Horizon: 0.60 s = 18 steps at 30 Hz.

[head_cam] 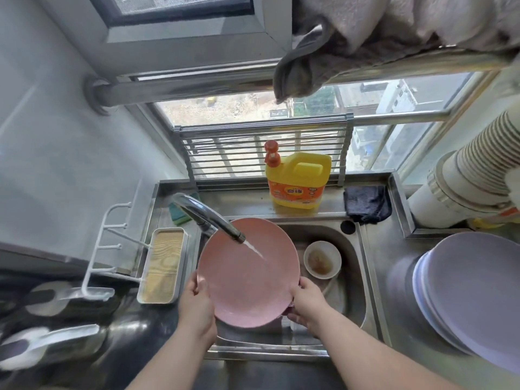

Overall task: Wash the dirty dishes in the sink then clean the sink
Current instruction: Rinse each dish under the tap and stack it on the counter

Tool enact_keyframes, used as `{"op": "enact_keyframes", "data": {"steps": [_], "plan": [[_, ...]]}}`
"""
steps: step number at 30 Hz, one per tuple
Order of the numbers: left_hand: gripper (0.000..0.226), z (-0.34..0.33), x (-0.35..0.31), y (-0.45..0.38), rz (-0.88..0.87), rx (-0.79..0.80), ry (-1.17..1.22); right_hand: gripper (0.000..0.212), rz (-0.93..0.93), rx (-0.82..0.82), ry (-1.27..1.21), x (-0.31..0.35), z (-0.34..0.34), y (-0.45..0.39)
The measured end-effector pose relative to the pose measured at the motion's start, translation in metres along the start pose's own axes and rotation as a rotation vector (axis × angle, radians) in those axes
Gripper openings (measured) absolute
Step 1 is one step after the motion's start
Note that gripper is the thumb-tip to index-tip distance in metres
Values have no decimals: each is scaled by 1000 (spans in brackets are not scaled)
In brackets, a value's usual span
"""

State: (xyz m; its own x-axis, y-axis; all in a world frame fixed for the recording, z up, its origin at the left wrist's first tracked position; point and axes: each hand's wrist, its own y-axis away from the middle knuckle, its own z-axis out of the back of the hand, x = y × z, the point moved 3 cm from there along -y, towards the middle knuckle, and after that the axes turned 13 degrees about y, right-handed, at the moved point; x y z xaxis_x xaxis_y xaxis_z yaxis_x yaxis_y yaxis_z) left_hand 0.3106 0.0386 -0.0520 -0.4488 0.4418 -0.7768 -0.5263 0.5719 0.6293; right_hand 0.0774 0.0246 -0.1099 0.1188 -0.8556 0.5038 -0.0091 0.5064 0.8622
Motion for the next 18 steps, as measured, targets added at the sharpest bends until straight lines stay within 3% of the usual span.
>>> {"op": "enact_keyframes", "data": {"steps": [5, 8, 12, 18], "plan": [[35, 3, 16, -2, 164, -60, 94, 24, 98, -14, 2, 24, 12, 6], [27, -7, 33, -1, 288, -60, 134, 26, 248, -105, 108, 37, 31, 11], [32, -28, 61, 8, 484, 19, 65, 28, 397, -288, 299, 54, 60, 28], [19, -59, 89, 31, 656, 154, -10, 28, 407, -412, 490, 58, 99, 41]]}}
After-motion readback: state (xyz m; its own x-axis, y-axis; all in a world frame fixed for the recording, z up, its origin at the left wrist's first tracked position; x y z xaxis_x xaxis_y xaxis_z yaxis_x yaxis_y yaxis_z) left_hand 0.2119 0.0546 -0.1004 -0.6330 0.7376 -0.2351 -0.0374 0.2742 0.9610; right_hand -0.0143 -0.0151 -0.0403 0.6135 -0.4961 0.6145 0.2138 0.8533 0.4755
